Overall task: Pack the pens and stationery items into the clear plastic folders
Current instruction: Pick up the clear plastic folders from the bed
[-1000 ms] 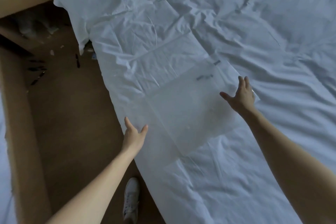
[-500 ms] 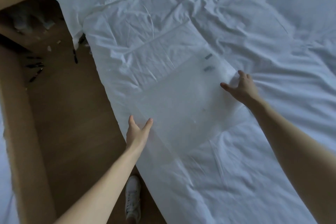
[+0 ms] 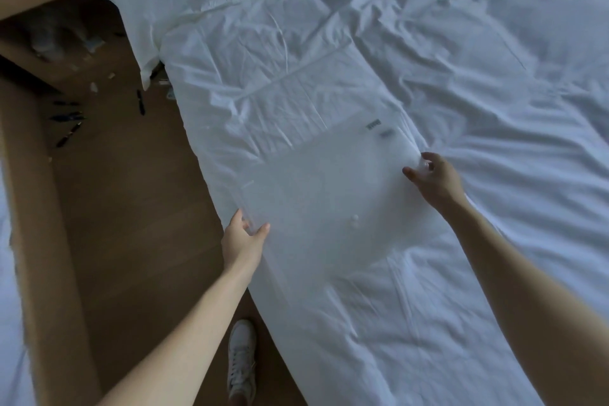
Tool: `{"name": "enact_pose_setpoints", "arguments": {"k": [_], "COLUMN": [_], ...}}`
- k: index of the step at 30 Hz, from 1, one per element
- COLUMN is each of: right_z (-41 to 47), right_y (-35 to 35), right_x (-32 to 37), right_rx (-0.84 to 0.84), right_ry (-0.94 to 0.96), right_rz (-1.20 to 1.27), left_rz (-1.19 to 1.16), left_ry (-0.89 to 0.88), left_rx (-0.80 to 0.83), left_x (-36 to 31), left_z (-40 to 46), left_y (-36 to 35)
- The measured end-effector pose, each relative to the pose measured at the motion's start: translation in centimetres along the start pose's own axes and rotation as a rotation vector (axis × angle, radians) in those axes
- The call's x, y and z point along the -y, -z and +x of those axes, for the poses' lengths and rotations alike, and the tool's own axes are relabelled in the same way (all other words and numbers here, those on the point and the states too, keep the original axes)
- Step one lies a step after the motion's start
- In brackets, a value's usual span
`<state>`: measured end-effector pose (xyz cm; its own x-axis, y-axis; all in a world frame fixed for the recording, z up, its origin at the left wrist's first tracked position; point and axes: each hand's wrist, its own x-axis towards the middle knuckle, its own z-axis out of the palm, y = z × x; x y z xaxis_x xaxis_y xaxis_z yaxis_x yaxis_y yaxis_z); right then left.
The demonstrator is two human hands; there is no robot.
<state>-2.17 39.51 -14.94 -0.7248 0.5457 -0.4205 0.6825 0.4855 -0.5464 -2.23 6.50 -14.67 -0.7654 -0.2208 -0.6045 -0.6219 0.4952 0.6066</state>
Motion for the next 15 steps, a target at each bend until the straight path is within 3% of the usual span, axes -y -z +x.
{"name": "enact_pose_setpoints", "arguments": {"k": [6, 15], "right_z": [-1.0, -3.2], "right_y": [-0.8, -3.2], "right_x": [1.2, 10.0], "right_rx": [-0.064, -0.036], "right_ry": [-0.029, 0.151], "right_rz": [0.204, 0.293], "left_rz": [-0.075, -0.161], "left_ry": [-0.046, -0.131], "left_rx": [-0.068, -0.216], "left_x": [-0.6, -1.4], "left_z": [0.1, -0.1], "left_y": [2.1, 10.3]}}
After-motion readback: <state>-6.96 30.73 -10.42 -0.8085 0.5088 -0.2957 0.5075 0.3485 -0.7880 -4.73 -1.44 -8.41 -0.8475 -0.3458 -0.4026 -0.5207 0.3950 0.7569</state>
